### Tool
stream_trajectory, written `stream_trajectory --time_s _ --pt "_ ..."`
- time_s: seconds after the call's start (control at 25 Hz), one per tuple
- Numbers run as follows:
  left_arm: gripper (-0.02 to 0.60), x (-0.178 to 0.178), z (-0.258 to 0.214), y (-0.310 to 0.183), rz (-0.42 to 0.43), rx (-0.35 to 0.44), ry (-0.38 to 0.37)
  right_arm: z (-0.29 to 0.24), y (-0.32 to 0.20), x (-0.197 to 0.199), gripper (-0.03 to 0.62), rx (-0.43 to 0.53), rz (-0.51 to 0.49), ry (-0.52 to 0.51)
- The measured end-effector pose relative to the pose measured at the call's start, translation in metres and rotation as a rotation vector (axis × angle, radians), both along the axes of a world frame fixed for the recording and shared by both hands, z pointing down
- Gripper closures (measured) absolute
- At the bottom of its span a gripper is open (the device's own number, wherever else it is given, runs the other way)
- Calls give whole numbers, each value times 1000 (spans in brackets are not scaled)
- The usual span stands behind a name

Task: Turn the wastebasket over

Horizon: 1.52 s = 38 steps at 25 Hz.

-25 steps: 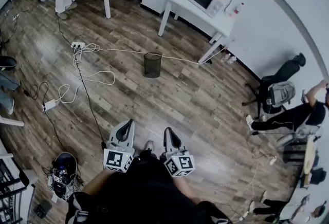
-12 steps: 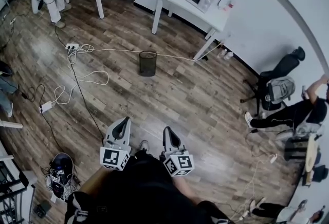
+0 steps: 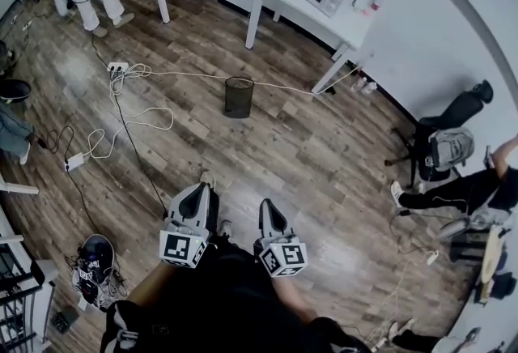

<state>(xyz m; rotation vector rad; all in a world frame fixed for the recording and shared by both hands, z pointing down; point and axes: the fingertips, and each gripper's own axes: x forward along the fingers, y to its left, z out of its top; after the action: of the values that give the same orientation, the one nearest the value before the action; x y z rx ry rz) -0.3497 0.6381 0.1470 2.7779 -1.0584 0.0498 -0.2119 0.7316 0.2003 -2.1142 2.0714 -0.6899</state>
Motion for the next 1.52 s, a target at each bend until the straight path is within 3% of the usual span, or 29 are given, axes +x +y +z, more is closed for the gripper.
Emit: stream_trajectory --time_s 0.32,0.64,0.8,0.92,1.0,1.08,1.36,1.52 --pt "549 45 21 -86 9 -46 10 8 -71 43 562 -38 37 19" --pt "550 81 17 -200 55 -106 31 -4 -191 71 562 -52 60 46" --pt "549 94 18 -255 103 -71 19 -9 -251 78 562 -61 61 51" --pt "550 103 22 -291 95 -121 30 -8 -286 85 562 -71 62 58" --pt "550 110 23 -316 97 -110 24 -7 -307 93 562 -71 65 67" --pt "549 116 26 -333 104 -87 15 -4 -320 101 562 -79 67 70" --pt "549 149 44 -374 73 -154 5 12 -366 149 562 -92 79 53" --pt "549 183 53 -406 40 -130 -21 22 -404 191 562 -92 40 48"
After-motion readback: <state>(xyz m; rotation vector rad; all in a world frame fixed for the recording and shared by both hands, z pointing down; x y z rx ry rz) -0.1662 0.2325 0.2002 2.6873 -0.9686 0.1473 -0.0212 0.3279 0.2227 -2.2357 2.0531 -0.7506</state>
